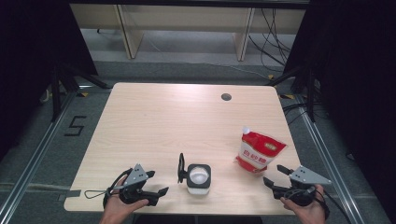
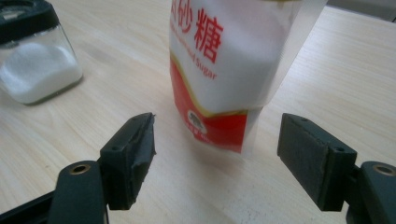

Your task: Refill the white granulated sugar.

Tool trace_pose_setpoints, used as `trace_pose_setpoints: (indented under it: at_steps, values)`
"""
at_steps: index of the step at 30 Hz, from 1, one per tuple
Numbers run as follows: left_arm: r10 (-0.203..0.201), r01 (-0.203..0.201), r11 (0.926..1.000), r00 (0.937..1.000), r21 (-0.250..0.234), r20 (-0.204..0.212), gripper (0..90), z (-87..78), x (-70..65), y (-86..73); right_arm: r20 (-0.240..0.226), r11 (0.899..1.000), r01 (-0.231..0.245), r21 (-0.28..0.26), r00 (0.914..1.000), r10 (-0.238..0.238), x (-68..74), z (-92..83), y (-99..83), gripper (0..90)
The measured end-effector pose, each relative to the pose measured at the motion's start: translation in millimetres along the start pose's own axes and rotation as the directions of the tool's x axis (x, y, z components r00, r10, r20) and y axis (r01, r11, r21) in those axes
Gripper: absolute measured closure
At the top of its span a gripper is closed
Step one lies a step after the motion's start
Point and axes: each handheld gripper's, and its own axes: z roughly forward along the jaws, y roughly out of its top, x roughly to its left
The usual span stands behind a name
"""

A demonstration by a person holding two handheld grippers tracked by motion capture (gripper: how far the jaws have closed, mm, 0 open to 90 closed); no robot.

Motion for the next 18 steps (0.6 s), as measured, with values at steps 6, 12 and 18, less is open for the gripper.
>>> trace_pose_setpoints:
  at_steps: [6, 12, 18]
  values:
    - [-0.016, 0.016, 0.9997, 0.9999, -0.020, -0.006, 22.4, -4.1, 3.1, 4.4, 0.010, 1.000, 0.015, 0.009, 0.9998, -0.015, 5.0, -1.2, -1.8, 27.7]
    - [0.004, -0.004, 0.9997, 1.0000, -0.026, -0.002, 25.5, -7.4, 4.1, 10.6, 0.022, 0.999, -0.028, 0.039, 0.9994, 0.027, 14.1, -5.9, -4.1, 27.6]
    - [-0.004, 0.004, 0.9990, 1.0000, -0.045, 0.005, 28.6, -10.8, 1.9, 15.3, 0.030, 0.998, 0.062, 0.020, 0.9976, -0.063, 13.7, -4.8, -4.7, 27.6]
